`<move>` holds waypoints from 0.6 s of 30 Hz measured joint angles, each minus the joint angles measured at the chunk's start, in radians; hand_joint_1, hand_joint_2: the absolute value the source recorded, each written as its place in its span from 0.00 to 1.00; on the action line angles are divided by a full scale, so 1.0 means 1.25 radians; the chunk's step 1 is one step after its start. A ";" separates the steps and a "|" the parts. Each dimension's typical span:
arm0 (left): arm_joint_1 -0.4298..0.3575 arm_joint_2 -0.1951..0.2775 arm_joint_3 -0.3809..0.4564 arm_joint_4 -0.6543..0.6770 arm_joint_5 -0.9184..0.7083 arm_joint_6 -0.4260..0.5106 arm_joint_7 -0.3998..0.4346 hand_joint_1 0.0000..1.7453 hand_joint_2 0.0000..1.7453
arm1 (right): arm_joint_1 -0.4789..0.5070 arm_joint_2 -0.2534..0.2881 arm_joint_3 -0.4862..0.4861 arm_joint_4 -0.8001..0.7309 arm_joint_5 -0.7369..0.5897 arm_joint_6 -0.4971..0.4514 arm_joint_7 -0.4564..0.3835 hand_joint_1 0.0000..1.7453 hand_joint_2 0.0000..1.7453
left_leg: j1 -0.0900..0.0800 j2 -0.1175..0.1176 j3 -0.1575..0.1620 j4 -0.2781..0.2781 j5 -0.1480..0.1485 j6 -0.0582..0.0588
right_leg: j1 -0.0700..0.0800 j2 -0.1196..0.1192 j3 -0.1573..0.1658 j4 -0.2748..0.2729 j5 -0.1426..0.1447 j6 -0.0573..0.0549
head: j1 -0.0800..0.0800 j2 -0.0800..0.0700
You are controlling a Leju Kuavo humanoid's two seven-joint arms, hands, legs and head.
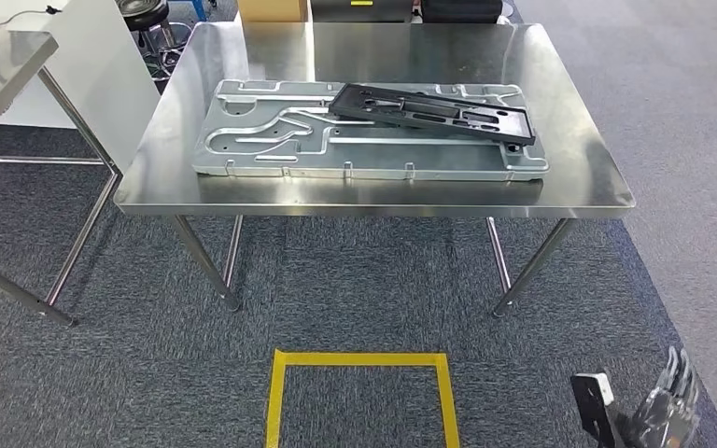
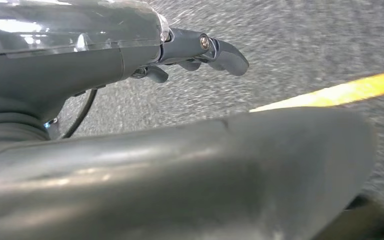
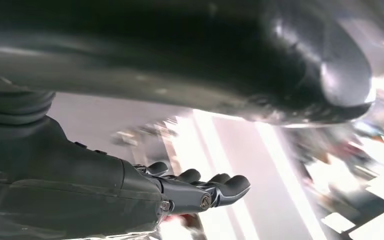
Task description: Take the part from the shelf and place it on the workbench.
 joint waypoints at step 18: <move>-0.011 0.001 -0.006 0.000 -0.013 0.010 -0.005 0.00 0.00 | -0.030 0.119 -0.135 0.552 0.515 0.315 0.622 0.00 0.00 | -0.008 0.015 -0.074 -0.115 0.096 0.025 | 0.001 0.006 0.180 -0.014 -0.141 0.015 | 0.000 0.000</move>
